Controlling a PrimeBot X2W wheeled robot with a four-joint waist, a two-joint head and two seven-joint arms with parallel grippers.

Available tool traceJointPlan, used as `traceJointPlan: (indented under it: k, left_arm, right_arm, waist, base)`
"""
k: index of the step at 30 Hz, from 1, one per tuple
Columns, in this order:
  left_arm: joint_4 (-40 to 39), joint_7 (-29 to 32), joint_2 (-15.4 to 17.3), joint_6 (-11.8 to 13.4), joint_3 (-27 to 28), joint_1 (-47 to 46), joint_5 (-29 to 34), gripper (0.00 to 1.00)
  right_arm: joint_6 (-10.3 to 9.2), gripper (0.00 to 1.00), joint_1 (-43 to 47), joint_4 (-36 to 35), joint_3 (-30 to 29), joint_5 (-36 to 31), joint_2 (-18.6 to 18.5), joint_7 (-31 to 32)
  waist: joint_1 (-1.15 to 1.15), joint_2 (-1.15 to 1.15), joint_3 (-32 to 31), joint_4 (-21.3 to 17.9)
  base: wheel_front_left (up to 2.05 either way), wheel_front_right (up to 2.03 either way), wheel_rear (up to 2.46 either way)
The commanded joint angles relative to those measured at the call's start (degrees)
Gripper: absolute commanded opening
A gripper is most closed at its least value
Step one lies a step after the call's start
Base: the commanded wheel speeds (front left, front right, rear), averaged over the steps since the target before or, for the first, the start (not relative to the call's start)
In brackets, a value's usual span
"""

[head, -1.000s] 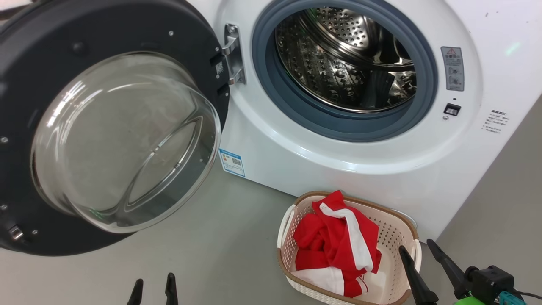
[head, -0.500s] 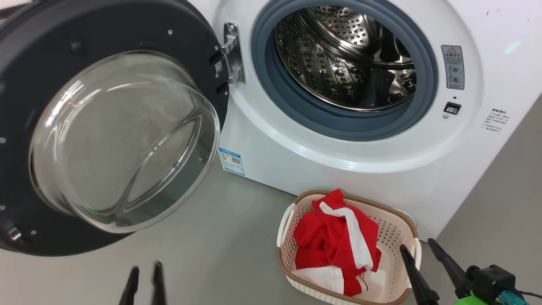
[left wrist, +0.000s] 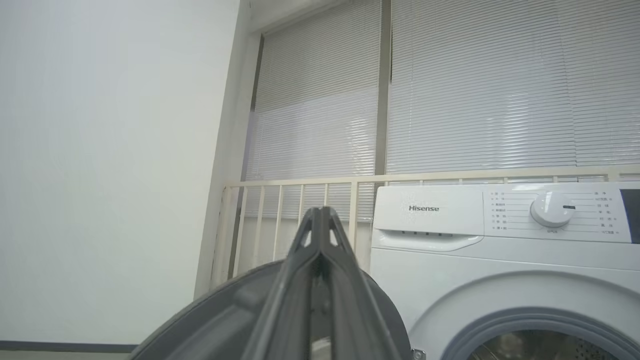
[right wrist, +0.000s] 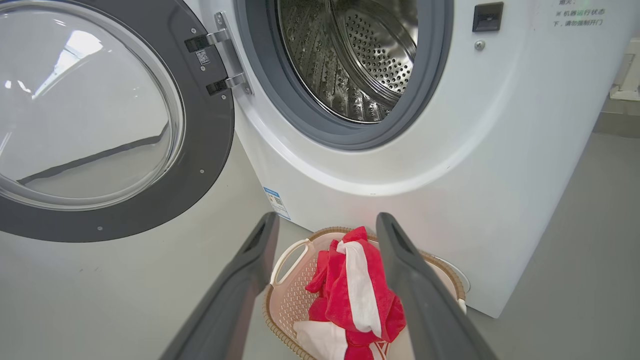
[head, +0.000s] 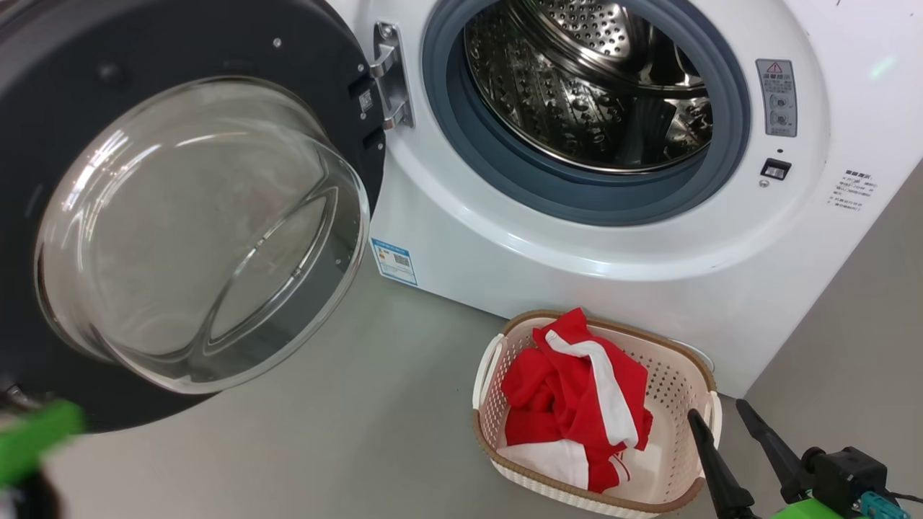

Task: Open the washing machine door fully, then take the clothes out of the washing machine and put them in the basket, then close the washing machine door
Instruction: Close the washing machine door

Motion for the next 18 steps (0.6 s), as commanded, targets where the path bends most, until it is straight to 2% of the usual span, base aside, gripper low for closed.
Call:
traceJointPlan:
  k: [1,5,10,12,13,15,16,18]
  left_arm:
    - [-0.2,-0.2,3.6,-1.2,4.7,-6.0,-1.9,0.00]
    - [6.0,-0.1,7.7,-2.2,9.7,-15.0,-9.9,0.00]
    - [18.5,6.6,15.4,-2.3,13.4,-24.3,-17.9,0.00]
    - [24.1,10.0,17.6,-1.9,15.0,-28.0,-21.6,0.00]
    - [24.1,10.0,17.6,-1.9,15.0,-28.0,-21.6,0.00]
    - [29.8,15.2,19.5,-0.9,15.5,-30.5,-24.6,0.00]
    - [34.4,19.3,21.0,0.4,17.1,-33.0,-28.0,0.00]
    - [38.6,23.8,22.9,1.3,17.3,-34.2,-29.7,0.00]
  right_arm:
    - [0.36,1.00,-1.1,-1.4,0.7,0.0,-0.5,-0.4]
    - [0.36,1.00,-1.6,-1.5,0.6,0.1,-0.3,-0.4]
    - [0.36,1.00,-2.2,-1.7,0.4,0.0,0.0,-0.4]
    - [0.36,1.00,-2.3,-1.7,0.2,0.0,0.0,-0.4]
    - [0.36,1.00,-2.3,-1.7,0.2,0.0,0.0,-0.4]
    - [0.36,1.00,-2.3,-1.7,0.1,0.0,0.0,-0.4]
    - [0.36,1.00,-2.4,-1.8,0.1,-0.1,0.0,-0.4]
    - [0.36,1.00,-2.5,-1.8,0.1,0.0,0.0,-0.4]
  waist:
    - [0.00,0.00,0.5,-0.1]
    - [0.00,0.00,1.0,-0.5]
    - [0.00,0.00,2.0,-1.0]
    - [0.00,0.00,2.3,-1.1]
    - [0.00,0.00,2.3,-1.1]
    - [0.00,0.00,2.6,-1.1]
    - [0.00,0.00,3.0,-1.2]
    - [0.00,0.00,3.2,-1.2]
  base:
    - [0.00,0.00,0.00]
    - [0.00,0.00,0.00]
    - [0.00,0.00,0.00]
    - [0.00,0.00,0.00]
    - [0.00,0.00,0.00]
    - [0.00,0.00,0.00]
    - [0.00,0.00,0.00]
    - [0.00,0.00,0.00]
